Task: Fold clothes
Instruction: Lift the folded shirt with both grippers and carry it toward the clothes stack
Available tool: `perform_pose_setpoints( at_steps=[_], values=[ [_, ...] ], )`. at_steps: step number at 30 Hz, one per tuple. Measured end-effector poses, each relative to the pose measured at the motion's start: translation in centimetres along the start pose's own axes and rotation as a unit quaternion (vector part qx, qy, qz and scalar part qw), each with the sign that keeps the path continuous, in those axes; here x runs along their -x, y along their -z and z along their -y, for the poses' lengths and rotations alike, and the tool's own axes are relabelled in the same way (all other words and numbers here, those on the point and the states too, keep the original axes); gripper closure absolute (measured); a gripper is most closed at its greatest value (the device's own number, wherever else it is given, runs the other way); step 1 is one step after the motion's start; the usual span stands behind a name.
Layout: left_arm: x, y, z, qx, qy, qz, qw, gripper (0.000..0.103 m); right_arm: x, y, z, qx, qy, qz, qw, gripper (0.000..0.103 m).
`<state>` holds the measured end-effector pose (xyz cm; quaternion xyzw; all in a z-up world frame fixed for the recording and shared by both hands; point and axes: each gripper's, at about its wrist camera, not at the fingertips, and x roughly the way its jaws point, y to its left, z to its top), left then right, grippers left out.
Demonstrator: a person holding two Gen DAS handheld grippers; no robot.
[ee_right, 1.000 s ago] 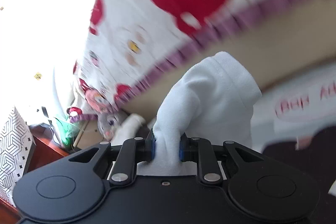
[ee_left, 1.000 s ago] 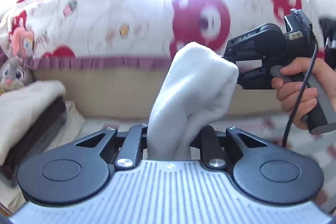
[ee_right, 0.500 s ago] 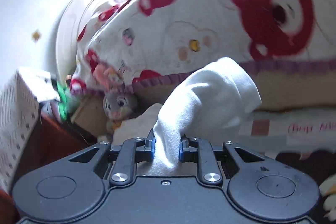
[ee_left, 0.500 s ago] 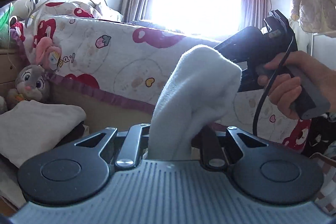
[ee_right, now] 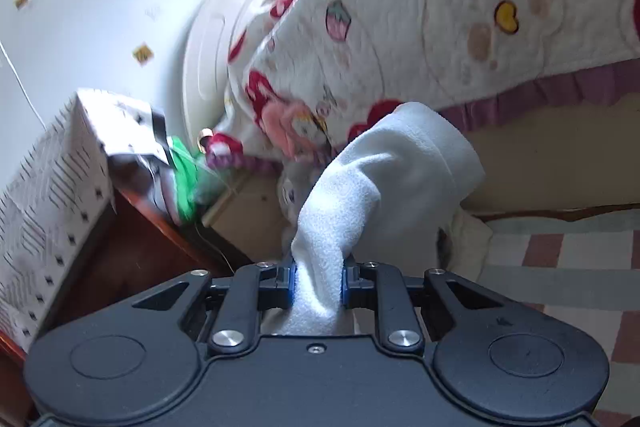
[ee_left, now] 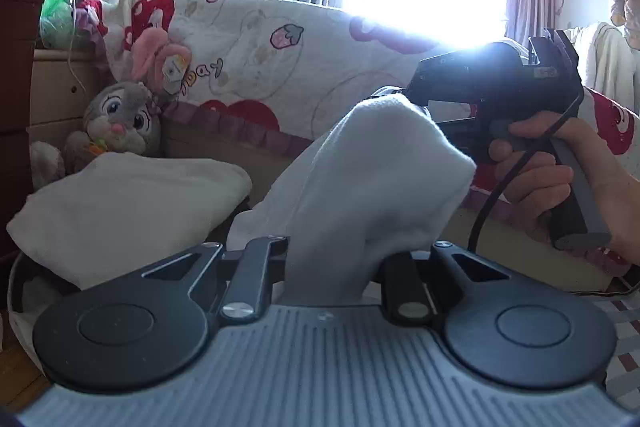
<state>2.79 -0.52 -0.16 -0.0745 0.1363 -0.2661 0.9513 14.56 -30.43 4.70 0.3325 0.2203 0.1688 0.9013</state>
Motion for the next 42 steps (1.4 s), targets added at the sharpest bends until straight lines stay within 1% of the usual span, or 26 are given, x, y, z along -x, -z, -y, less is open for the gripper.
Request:
perform_pose_setpoints(
  at_steps=[2,3,6,8,9,11,13,15,16,17,18,19,20,21,22,23,25,27,28,30,32,35,37,38,41,42],
  values=[
    [-1.0,0.2,-1.6,0.023,0.016,-0.009,0.9996,0.087,-1.3,0.0,-0.4,0.03,0.008,-0.023,0.999,0.08],
    [-1.5,0.2,-2.3,0.035,0.02,-0.013,0.9991,0.087,-1.9,-0.2,-0.7,0.035,0.008,-0.027,0.999,0.08],
    [-3.0,-0.2,-3.7,0.055,0.029,-0.02,0.9978,0.087,-3.1,-1.1,-1.8,0.052,0.019,-0.021,0.998,0.08],
    [-3.8,-0.6,-4.5,0.06,0.043,-0.004,0.9973,0.086,-3.8,-1.9,-2.9,0.074,0.035,-0.012,0.997,0.08],
    [-4.2,-0.8,-5.2,0.07,0.049,0.004,0.9963,0.086,-4.4,-2.5,-3.7,0.086,0.047,-0.008,0.995,0.08],
    [-5.5,-1.3,-7.9,0.127,0.058,0.023,0.99,0.085,-6.2,-4.3,-5.3,0.103,0.066,-0.007,0.993,0.08],
    [-6.6,-1.8,-10.6,0.18,0.061,0.042,0.9809,0.085,-9.2,-6.2,-7.6,0.117,0.071,-0.02,0.99,0.08],
    [-7.2,-2.6,-13.0,0.217,0.038,0.063,0.9734,0.085,-13.2,-7.5,-10.9,0.147,0.083,-0.037,0.985,0.08],
    [-7.5,-2.9,-14.2,0.238,0.026,0.073,0.9681,0.085,-15.4,-7.8,-12.2,0.159,0.083,-0.05,0.983,0.08],
    [-7.8,-2.9,-15.7,0.269,0.01,0.082,0.9597,0.085,-17.7,-7.7,-12.6,0.157,0.065,-0.071,0.983,0.079],
    [-8.1,-2.5,-17.3,0.305,-0.01,0.089,0.9481,0.085,-19.9,-7.7,-12.9,0.156,0.047,-0.093,0.982,0.068],
    [-8.3,-1.8,-19.1,0.343,-0.033,0.09,0.9344,0.085,-22.2,-7.6,-13.3,0.154,0.029,-0.114,0.981,0.052],
    [-8.5,-0.8,-20.9,0.38,-0.059,0.085,0.9191,0.085,-24.5,-7.5,-13.7,0.152,0.011,-0.136,0.979,0.047],
    [-8.8,0.1,-22.7,0.412,-0.083,0.076,0.9043,0.085,-26.2,-7.1,-13.7,0.146,-0.001,-0.151,0.978,0.045],
    [-9.1,1.0,-24.3,0.432,-0.106,0.058,0.8939,0.086,-26.5,-6.1,-12.5,0.129,0.005,-0.148,0.981,0.042],
    [-9.4,1.8,-25.7,0.441,-0.124,0.039,0.8881,0.086,-26.3,-5.1,-10.9,0.113,0.007,-0.145,0.983,0.042],
    [-9.9,2.3,-27.4,0.41,-0.138,0.0,0.9018,0.085,-25.0,-3.0,-7.5,0.096,-0.004,-0.15,0.984,0.042],
    [-9.3,2.3,-28.1,0.382,-0.129,0.0,0.9151,0.085,-23.1,-0.8,-4.4,0.09,-0.003,-0.166,0.982,0.042],
    [-9.0,2.3,-28.4,0.373,-0.122,0.0,0.9199,0.085,-22.1,0.2,-3.0,0.088,-0.005,-0.175,0.981,0.042],
    [-8.5,2.1,-28.8,0.376,-0.103,0.0,0.9207,0.082,-20.2,1.9,-0.9,0.065,-0.019,-0.182,0.981,0.042],
    [-8.3,2.0,-29.0,0.388,-0.095,0.001,0.9166,0.081,-18.6,3.4,0.9,0.02,-0.048,-0.185,0.981,0.042],
    [-8.1,1.6,-29.1,0.396,-0.104,-0.002,0.9123,0.078,-17.6,5.4,2.2,-0.049,-0.091,-0.188,0.977,0.042],
    [-7.8,1.5,-29.1,0.398,-0.113,-0.001,0.9105,0.074,-17.8,6.8,1.9,-0.058,-0.107,-0.198,0.973,0.038],
    [-7.4,1.5,-29.1,0.393,-0.114,0.001,0.9125,0.07,-18.1,7.4,1.5,-0.053,-0.105,-0.205,0.972,0.038],
    [-6.3,1.5,-29.2,0.375,-0.12,0.004,0.9192,0.069,-19.2,9.1,0.7,-0.044,-0.099,-0.223,0.969,0.038],
    [-6.1,1.4,-29.2,0.362,-0.127,0.003,0.9235,0.068,-19.6,9.6,0.6,-0.045,-0.1,-0.229,0.967,0.038]
  ],
)
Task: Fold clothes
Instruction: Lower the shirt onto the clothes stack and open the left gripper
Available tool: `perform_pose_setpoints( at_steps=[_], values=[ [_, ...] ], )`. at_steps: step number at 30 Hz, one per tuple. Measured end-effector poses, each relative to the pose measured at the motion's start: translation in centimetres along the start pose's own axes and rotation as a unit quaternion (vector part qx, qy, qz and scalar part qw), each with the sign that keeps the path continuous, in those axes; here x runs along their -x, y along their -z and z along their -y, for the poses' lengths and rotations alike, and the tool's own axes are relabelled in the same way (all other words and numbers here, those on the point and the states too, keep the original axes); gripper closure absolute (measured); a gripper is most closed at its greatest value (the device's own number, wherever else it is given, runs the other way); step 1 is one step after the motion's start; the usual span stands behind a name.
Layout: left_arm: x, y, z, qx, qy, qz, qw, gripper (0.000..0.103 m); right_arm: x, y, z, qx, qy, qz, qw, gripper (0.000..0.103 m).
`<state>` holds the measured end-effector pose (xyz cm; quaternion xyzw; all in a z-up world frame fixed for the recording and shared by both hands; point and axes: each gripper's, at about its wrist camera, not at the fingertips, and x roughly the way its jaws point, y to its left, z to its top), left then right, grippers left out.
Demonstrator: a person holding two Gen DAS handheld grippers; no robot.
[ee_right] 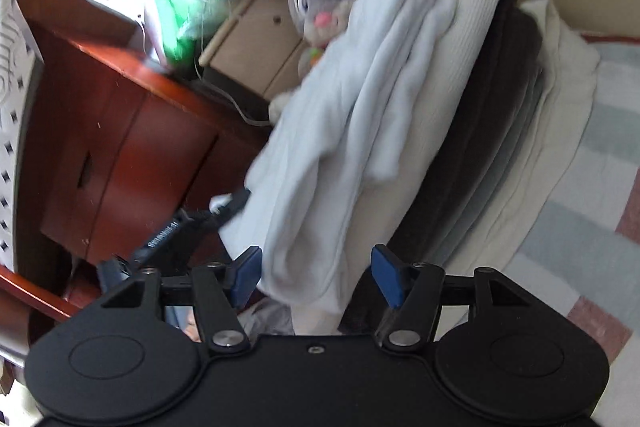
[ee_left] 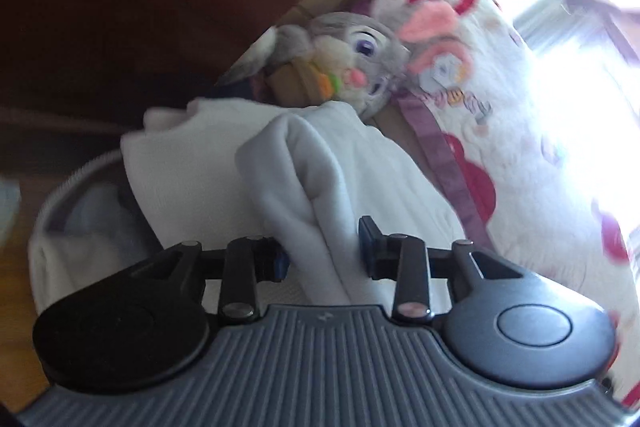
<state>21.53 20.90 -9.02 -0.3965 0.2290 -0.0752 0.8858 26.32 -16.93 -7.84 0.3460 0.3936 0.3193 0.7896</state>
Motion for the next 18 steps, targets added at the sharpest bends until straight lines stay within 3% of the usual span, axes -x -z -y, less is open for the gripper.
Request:
perform_pose_setpoints(
  at_steps=[2,5,6,8,10,11,12,15,18],
  values=[
    [-0.2,-0.5,-0.5,0.01,-0.025,-0.002,0.9996,0.062,-1.2,0.7,0.0,0.006,-0.007,-0.011,1.0,0.04],
    [-0.9,-1.3,-1.7,0.045,-0.071,-0.009,0.9964,0.047,-2.9,1.6,0.0,0.026,0.008,-0.024,0.999,0.064],
    [-0.8,-1.5,-1.3,0.023,-0.085,0.001,0.9961,0.047,-3.1,1.7,-0.1,0.029,0.01,-0.024,0.999,0.074],
    [-0.7,-2.0,-0.5,-0.022,-0.113,0.021,0.9931,0.047,-3.2,1.8,-0.6,0.043,0.014,-0.021,0.999,0.078],
    [-1.1,-3.2,0.1,-0.06,-0.111,0.029,0.9916,0.061,-2.8,1.7,-2.0,0.082,0.02,-0.014,0.996,0.083],
    [-1.6,-4.2,0.5,-0.071,-0.097,0.018,0.9925,0.097,-2.5,1.6,-3.0,0.106,0.021,-0.009,0.994,0.084],
    [-2.0,-5.2,1.1,-0.083,-0.089,0.006,0.9926,0.103,-2.1,1.4,-3.9,0.126,0.014,0.001,0.992,0.085],
    [-1.0,-7.7,3.2,-0.129,-0.063,0.03,0.9892,0.103,-1.2,0.8,-5.9,0.146,-0.017,0.029,0.989,0.086],
    [0.7,-8.6,3.8,-0.15,-0.085,0.048,0.9839,0.102,-2.1,0.6,-6.3,0.133,-0.019,0.031,0.99,0.086]
  ],
)
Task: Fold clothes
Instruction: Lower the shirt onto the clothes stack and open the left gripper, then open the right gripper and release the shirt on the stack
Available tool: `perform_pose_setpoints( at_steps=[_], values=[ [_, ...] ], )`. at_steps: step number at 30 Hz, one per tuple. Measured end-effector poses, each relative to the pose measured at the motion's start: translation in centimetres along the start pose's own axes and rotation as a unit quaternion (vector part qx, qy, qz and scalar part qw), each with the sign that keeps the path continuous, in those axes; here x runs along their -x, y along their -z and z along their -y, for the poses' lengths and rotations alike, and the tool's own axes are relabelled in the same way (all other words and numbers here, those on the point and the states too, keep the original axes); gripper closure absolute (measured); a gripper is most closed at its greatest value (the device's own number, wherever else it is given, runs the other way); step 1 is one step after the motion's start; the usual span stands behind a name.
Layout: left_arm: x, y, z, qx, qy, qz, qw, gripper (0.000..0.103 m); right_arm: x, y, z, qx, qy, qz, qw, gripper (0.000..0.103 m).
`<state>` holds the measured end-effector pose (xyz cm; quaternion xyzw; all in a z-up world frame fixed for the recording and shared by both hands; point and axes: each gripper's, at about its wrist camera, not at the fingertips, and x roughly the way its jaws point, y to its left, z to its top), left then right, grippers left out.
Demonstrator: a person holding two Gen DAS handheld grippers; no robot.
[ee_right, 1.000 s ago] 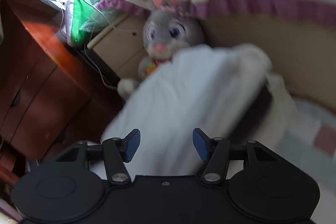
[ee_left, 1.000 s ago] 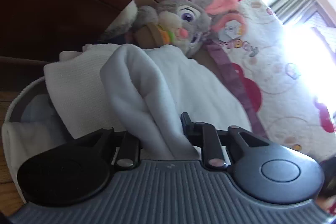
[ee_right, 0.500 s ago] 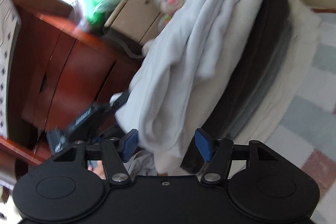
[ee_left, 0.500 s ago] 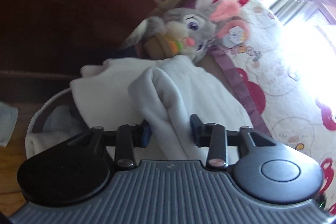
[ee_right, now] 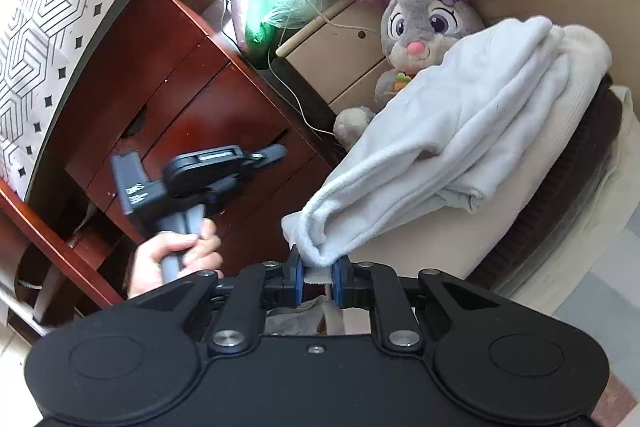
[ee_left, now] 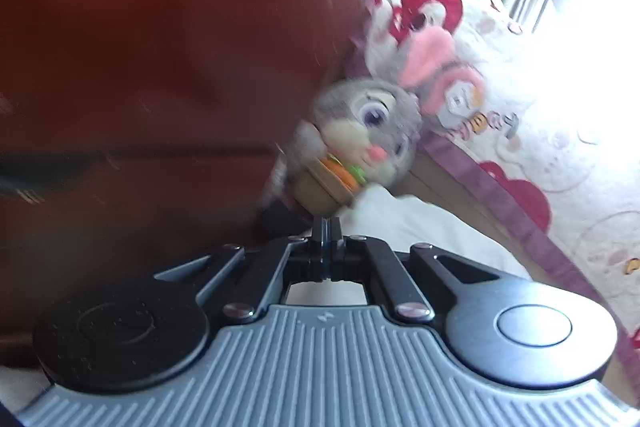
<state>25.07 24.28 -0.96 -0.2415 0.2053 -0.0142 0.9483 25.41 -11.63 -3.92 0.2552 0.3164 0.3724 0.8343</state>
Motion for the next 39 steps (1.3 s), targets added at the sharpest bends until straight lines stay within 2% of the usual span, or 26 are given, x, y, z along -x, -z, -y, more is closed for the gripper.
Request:
perform_pose_setpoints(
  at_steps=[2,4,6,9,12,16,17,18,19,20,21,22,23,24,26,27,28,29,32,33,34,36,37,38,39],
  values=[
    [0.1,0.6,-1.2,0.022,0.011,-0.038,0.999,0.099,-0.6,0.6,0.3,0.003,0.024,-0.018,1.0,0.086],
    [-0.2,1.7,-2.5,0.04,0.027,-0.079,0.9957,0.091,-0.6,1.1,0.4,0.009,0.042,-0.024,0.999,0.085],
    [-0.2,3.2,-3.4,0.044,0.029,-0.092,0.9944,0.074,-0.6,1.4,0.3,0.023,0.05,-0.025,0.998,0.082],
    [0.0,5.9,-4.3,0.039,0.04,-0.1,0.9934,0.069,-0.8,1.5,0.0,0.074,0.069,-0.04,0.994,0.082],
    [0.2,7.9,-5.4,0.065,0.064,-0.092,0.9916,0.066,-1.0,1.6,-0.1,0.119,0.096,-0.065,0.986,0.082],
    [-0.2,8.7,-5.9,0.102,0.098,-0.082,0.9865,0.054,-0.3,1.1,0.8,0.098,0.074,-0.063,0.99,0.082],
    [-0.4,8.8,-5.9,0.109,0.105,-0.082,0.9851,0.045,0.0,1.0,1.0,0.09,0.066,-0.062,0.992,0.081],
    [-0.7,8.9,-5.9,0.116,0.109,-0.084,0.9837,0.04,0.4,1.0,1.4,0.075,0.057,-0.06,0.994,0.076],
    [-1.2,9.0,-5.9,0.123,0.108,-0.088,0.9825,0.04,1.2,1.1,1.7,0.057,0.047,-0.057,0.996,0.06],
    [-1.7,9.1,-5.8,0.13,0.108,-0.093,0.9813,0.04,1.9,1.3,2.0,0.038,0.035,-0.052,0.997,0.054],
    [-2.1,9.2,-5.8,0.135,0.109,-0.095,0.9802,0.045,1.9,1.1,2.4,0.021,0.024,-0.047,0.998,0.05],
    [-2.4,9.3,-5.6,0.132,0.118,-0.093,0.9798,0.056,1.9,1.0,2.8,0.004,0.013,-0.042,0.999,0.05],
    [-2.4,9.1,-5.1,0.115,0.134,-0.089,0.9802,0.09,1.8,0.8,3.2,-0.013,0.003,-0.037,0.999,0.05],
    [-2.2,8.8,-4.5,0.092,0.143,-0.082,0.982,0.09,1.7,0.7,3.6,-0.03,-0.006,-0.033,0.999,0.05],
    [-1.2,7.4,-2.8,0.027,0.131,-0.054,0.9895,0.091,1.2,0.6,4.4,-0.059,-0.011,-0.03,0.998,0.049],
    [-0.7,6.3,-2.7,0.03,0.138,-0.041,0.9891,0.091,0.8,0.5,4.8,-0.074,-0.009,-0.026,0.997,0.049],
    [-0.3,5.2,-2.7,0.038,0.144,-0.029,0.9884,0.091,0.4,0.4,5.1,-0.088,-0.013,-0.023,0.996,0.072],
    [-0.2,4.2,-3.1,0.054,0.144,-0.018,0.9879,0.091,0.2,0.4,5.2,-0.101,-0.029,-0.021,0.994,0.089],
    [-1.2,2.6,-4.5,0.086,0.114,-0.012,0.9896,0.091,-0.6,0.6,4.3,-0.128,-0.075,-0.016,0.989,0.089],
    [-2.3,2.8,-5.0,0.084,0.082,-0.03,0.9926,0.09,-1.0,0.7,3.8,-0.133,-0.08,-0.021,0.988,0.089],
    [-3.7,3.4,-5.6,0.086,0.056,-0.061,0.9929,0.09,-1.7,0.7,3.2,-0.127,-0.058,-0.041,0.989,0.086],
    [-5.8,4.9,-6.9,0.103,0.024,-0.125,0.9866,0.087,-2.4,0.5,2.4,-0.087,-0.006,-0.075,0.993,0.082],
    [-5.7,5.4,-7.3,0.11,0.022,-0.126,0.9857,0.087,-2.3,0.4,2.1,-0.069,0.012,-0.083,0.994,0.08],
    [-5.2,5.7,-7.6,0.115,0.028,-0.111,0.9868,0.086,-1.7,0.2,2.2,-0.067,0.011,-0.076,0.995,0.078],
    [-4.7,5.8,-7.7,0.115,0.029,-0.095,0.9883,0.083,-0.8,-0.2,2.3,-0.067,0.01,-0.065,0.996,0.071]
  ],
)
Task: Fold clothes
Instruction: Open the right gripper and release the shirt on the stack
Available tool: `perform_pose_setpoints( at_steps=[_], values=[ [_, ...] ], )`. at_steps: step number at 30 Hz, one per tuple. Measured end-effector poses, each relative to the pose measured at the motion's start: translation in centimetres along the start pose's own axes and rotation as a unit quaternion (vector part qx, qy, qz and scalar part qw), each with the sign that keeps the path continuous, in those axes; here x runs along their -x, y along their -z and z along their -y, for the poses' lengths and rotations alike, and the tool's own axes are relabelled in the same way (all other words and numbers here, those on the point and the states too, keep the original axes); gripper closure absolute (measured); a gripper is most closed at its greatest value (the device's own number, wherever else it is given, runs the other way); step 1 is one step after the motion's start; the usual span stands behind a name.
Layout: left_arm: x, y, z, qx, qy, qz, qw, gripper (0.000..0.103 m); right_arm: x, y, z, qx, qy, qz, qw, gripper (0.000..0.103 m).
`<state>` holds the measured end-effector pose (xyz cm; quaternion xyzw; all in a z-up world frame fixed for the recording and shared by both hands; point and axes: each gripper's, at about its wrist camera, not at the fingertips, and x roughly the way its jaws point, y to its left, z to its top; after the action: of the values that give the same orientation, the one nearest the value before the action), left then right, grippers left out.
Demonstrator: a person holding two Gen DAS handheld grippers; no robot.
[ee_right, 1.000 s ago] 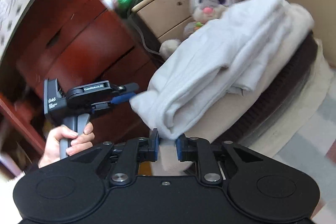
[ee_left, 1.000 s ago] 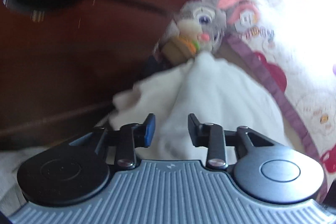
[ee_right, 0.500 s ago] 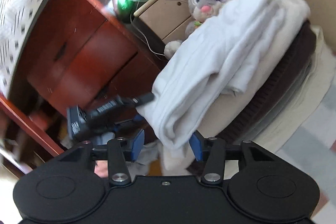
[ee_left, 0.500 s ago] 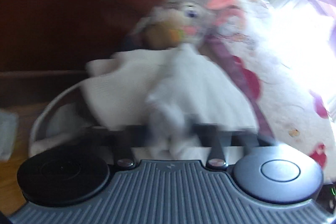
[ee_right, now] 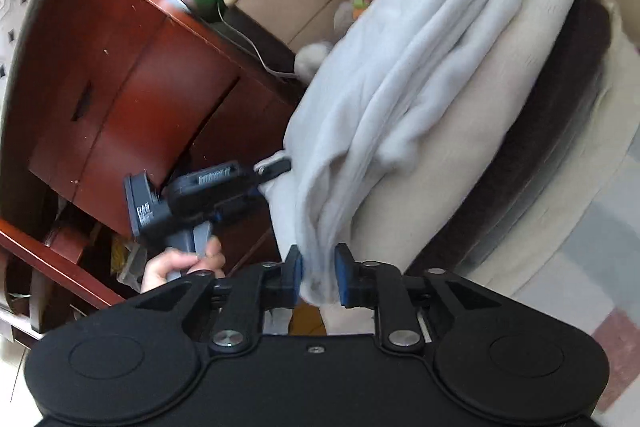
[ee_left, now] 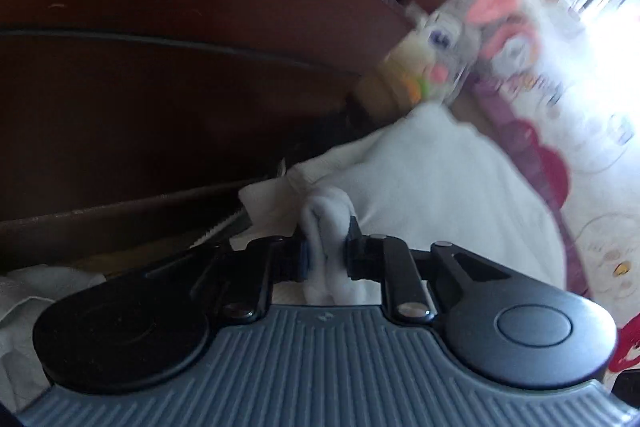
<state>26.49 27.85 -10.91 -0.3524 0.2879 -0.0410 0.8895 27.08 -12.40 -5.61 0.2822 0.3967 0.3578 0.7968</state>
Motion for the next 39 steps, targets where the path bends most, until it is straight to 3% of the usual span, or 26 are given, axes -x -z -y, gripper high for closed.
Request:
perform_pose_setpoints(
  at_steps=[1,3,4,6,9,11,14,15,16,17,21,23,27,32,34,35,36,37,39],
  values=[
    [0.4,0.1,0.1,-0.003,-0.001,0.01,0.9999,0.083,1.2,-0.6,0.3,-0.007,-0.003,0.024,1.0,0.055],
    [0.6,0.1,0.3,-0.01,-0.012,0.009,0.9998,0.082,3.6,-2.2,0.8,-0.011,0.015,0.079,0.997,0.035],
    [0.7,0.0,0.4,-0.008,-0.034,-0.003,0.9994,0.079,4.6,-3.2,1.2,-0.011,0.03,0.104,0.994,0.031],
    [1.4,-0.3,1.1,-0.001,-0.087,-0.016,0.9961,0.077,5.5,-5.3,2.4,-0.017,0.053,0.128,0.99,0.031],
    [4.2,-0.2,4.8,-0.046,-0.1,0.056,0.9924,0.079,4.5,-8.1,4.5,-0.052,0.074,0.128,0.988,0.031],
    [5.4,0.3,7.8,-0.099,-0.077,0.098,0.9873,0.073,3.1,-9.6,5.4,-0.054,0.094,0.115,0.987,0.031],
    [3.5,0.8,11.0,-0.14,-0.007,0.045,0.9891,0.069,0.8,-11.3,6.8,-0.069,0.117,0.104,0.985,0.03],
    [2.5,1.1,11.6,-0.141,0.015,0.023,0.9896,0.069,0.1,-11.5,7.1,-0.077,0.107,0.114,0.985,0.034],
    [1.5,1.5,12.1,-0.142,0.036,0.005,0.9892,0.069,-0.6,-11.7,7.4,-0.086,0.096,0.124,0.984,0.061],
    [0.5,2.1,12.6,-0.145,0.051,-0.01,0.988,0.069,-1.1,-11.9,7.6,-0.089,0.085,0.134,0.983,0.074],
    [-2.5,4.6,14.1,-0.177,0.062,-0.063,0.9802,0.071,1.3,-11.1,4.5,0.007,0.071,0.231,0.97,0.082],
    [-2.9,6.2,14.9,-0.22,0.063,-0.068,0.9712,0.07,1.6,-10.9,4.6,0.022,0.094,0.233,0.968,0.082],
    [-3.0,8.0,15.6,-0.303,0.007,-0.064,0.9507,0.072,1.0,-11.0,6.8,-0.012,0.139,0.199,0.97,0.082],
    [-0.6,7.7,15.0,-0.282,0.021,-0.072,0.9564,0.073,0.9,-10.7,6.7,0.002,0.217,0.196,0.956,0.073],
    [0.6,8.0,16.0,-0.307,0.048,-0.066,0.9483,0.073,1.2,-10.6,5.7,0.022,0.261,0.207,0.943,0.058],
    [0.8,8.5,16.5,-0.318,0.054,-0.068,0.9441,0.072,1.7,-10.2,5.1,0.03,0.268,0.218,0.938,0.058],
    [0.9,8.9,17.0,-0.329,0.06,-0.07,0.9397,0.072,2.4,-9.6,4.4,0.038,0.265,0.23,0.936,0.058],
    [1.0,9.3,17.3,-0.335,0.062,-0.072,0.9375,0.071,3.4,-8.9,4.1,0.044,0.231,0.247,0.94,0.058],
    [0.8,9.6,16.9,-0.318,0.045,-0.074,0.9442,0.068,5.1,-6.9,4.1,0.037,0.118,0.274,0.954,0.058]
  ],
)
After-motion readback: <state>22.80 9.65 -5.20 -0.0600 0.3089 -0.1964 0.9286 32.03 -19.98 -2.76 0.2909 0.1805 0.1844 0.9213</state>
